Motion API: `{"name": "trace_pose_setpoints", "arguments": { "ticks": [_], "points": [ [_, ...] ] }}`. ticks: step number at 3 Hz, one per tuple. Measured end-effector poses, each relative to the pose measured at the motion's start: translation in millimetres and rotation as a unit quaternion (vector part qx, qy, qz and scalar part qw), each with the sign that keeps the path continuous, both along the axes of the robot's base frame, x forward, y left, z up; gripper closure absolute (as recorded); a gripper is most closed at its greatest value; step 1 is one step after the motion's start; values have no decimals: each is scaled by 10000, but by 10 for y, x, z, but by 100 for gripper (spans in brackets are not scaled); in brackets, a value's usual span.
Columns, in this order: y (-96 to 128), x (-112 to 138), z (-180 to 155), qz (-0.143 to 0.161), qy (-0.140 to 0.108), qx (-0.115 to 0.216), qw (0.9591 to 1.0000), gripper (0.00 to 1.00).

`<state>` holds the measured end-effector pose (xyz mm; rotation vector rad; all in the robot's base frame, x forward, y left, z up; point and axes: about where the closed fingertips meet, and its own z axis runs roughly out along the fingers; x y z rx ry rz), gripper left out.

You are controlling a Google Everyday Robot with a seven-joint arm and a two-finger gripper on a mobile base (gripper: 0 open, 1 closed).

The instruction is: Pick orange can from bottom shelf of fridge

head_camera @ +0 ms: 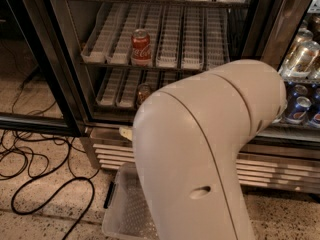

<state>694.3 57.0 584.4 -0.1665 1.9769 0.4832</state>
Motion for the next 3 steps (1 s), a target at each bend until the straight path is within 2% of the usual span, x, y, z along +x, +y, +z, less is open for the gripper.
{"name": "trace_pose_setpoints", "arguments": {
  "ticks": [1,2,3],
  "points": [
    [32,20,-8,-7,-26,33,10000,0],
    [44,176,-63,-255,-313,11,9992,0],
    [-67,474,-130,-714,-835,-213,9937,5]
  ]
}}
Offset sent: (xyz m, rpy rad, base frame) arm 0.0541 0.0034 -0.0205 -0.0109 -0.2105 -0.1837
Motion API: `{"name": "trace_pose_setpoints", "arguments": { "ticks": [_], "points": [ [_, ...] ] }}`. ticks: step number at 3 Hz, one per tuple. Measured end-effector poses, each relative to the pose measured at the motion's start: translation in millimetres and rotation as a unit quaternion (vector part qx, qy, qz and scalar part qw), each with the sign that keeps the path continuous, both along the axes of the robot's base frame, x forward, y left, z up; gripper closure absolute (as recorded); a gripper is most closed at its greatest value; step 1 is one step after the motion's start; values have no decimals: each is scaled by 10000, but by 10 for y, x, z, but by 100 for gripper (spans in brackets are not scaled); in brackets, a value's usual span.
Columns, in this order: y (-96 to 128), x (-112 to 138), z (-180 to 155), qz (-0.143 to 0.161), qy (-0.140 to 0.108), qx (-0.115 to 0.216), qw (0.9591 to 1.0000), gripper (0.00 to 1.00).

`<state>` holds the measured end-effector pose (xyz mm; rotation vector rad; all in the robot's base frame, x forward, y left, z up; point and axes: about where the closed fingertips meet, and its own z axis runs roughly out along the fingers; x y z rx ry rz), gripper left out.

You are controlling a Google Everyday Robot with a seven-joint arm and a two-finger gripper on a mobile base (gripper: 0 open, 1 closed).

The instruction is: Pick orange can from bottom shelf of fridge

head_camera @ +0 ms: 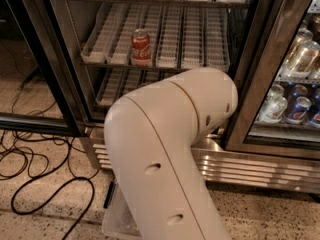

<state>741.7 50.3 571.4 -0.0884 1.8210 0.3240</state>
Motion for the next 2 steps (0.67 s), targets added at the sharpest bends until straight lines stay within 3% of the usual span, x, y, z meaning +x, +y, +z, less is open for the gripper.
{"name": "trace_pose_setpoints", "arguments": {
  "ticks": [2],
  "points": [
    [-109,419,83,-420,-732,-319,9959,21]
  ]
}}
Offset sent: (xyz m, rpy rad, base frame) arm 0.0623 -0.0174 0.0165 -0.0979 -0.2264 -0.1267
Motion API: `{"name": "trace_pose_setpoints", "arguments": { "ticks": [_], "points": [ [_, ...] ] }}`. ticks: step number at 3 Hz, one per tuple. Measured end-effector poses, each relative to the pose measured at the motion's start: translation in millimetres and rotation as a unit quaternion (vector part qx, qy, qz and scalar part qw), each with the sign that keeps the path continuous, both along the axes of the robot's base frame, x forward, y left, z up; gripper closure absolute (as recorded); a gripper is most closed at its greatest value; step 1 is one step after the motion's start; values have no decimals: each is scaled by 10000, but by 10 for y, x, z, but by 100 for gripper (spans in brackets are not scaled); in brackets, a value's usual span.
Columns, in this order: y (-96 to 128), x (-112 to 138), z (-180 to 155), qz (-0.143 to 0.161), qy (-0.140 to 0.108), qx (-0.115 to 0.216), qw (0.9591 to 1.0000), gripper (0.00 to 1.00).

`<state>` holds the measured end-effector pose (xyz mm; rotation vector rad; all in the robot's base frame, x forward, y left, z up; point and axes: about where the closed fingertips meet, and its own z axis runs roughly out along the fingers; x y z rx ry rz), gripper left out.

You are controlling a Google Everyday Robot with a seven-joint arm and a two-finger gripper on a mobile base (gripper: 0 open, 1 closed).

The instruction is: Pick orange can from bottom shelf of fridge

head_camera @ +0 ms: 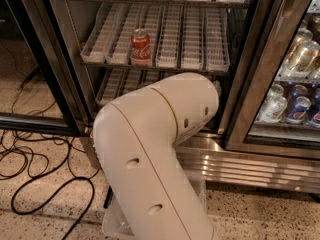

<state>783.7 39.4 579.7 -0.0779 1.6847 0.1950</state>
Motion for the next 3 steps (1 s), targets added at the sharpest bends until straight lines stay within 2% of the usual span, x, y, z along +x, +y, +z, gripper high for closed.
{"name": "trace_pose_setpoints", "arguments": {
  "ticks": [1,2,3],
  "points": [
    [-17,146,98,-99,-271,-58,9996,25],
    [27,284,203,-74,-486,-75,9988,26],
    [127,386,243,30,-579,-60,9983,29]
  ]
}}
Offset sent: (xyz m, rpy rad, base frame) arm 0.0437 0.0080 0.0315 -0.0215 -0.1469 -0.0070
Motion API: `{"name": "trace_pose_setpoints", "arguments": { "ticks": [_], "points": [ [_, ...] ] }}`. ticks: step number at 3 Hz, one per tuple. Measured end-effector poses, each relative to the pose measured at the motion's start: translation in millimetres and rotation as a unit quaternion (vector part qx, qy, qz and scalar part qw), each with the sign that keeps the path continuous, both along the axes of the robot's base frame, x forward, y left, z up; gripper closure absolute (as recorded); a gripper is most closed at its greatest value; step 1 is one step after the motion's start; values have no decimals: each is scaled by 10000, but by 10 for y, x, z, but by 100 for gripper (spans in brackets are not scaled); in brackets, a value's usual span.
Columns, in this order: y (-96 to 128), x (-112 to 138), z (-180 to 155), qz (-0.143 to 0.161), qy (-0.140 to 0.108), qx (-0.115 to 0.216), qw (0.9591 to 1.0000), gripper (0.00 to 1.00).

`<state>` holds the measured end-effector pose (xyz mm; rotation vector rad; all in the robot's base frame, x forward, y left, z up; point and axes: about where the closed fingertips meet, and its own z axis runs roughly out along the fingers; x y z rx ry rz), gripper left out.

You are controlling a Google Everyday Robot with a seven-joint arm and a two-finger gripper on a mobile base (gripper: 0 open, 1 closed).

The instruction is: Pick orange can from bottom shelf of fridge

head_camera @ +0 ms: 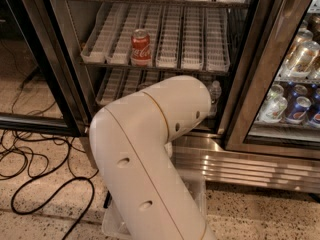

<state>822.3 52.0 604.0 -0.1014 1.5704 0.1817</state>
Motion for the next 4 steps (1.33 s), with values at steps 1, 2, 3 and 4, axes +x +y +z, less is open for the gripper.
{"name": "trace_pose_setpoints", "arguments": {
  "ticks": [1,2,3,4],
  "points": [
    [82,110,3,102,-32,24,9999,29],
    [122,213,-38,171,-20,22,9998,31],
    [35,326,-66,132,-42,-28,9999,31],
    [-107,412,-100,45,-54,-116,9999,31]
  ]
}}
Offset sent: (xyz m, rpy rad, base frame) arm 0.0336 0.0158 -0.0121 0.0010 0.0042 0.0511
